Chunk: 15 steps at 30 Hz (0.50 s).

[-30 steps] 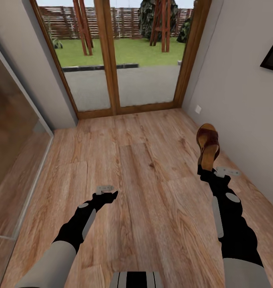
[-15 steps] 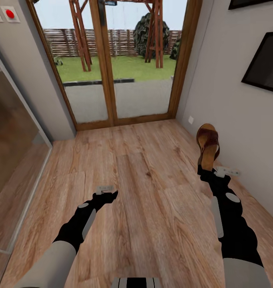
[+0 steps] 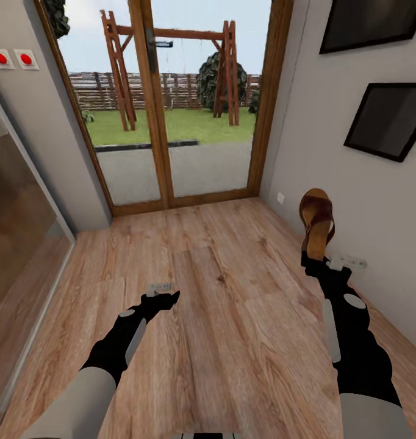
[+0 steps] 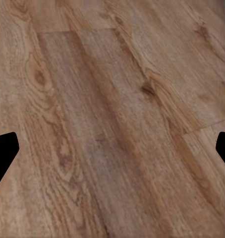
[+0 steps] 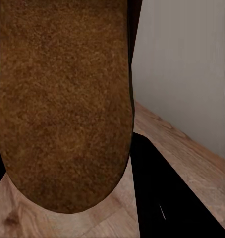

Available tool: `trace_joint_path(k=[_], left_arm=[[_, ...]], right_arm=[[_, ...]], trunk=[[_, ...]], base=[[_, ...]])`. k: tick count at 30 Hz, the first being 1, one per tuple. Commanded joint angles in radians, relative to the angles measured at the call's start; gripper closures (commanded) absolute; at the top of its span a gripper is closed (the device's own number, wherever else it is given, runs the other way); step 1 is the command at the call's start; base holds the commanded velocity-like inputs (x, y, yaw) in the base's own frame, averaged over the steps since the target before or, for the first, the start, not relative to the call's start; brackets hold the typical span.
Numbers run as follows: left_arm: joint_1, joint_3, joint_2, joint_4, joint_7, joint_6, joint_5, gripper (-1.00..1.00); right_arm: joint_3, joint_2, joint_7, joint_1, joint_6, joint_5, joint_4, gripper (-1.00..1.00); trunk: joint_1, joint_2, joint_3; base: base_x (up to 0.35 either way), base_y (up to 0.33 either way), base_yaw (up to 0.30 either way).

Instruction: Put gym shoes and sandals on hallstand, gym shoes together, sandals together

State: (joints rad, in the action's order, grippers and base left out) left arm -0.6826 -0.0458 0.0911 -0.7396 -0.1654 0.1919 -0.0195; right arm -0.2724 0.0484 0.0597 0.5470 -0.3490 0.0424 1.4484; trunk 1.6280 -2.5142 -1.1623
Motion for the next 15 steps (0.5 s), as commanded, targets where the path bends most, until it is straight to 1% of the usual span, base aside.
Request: trace_joint_path(k=[1,8,15], left_arm=[[0.000,-0.005,0.001,-0.002,-0.006,0.008,-0.002,-1.00],[0.000,-0.005,0.001,-0.002,-0.006,0.008,-0.002,-1.00],[0.000,-0.005,0.001,-0.001,-0.006,0.008,-0.002,-1.00]], right_arm=[[-0.001,0.001,0.002,0.001,-0.007,0.001,0.001,1.00],[-0.001,0.001,0.002,0.001,-0.006,0.002,0.001,1.00],[-0.001,0.001,0.002,0.001,-0.006,0.002,0.001,1.00]], trunk=[[-0.001,0.000,0.005],[-0.004,0.002,0.041],[-0.007,0.003,0.071]], base=[[0.000,0.000,-0.153],[0.000,0.000,-0.180],[0.000,0.000,-0.043]])
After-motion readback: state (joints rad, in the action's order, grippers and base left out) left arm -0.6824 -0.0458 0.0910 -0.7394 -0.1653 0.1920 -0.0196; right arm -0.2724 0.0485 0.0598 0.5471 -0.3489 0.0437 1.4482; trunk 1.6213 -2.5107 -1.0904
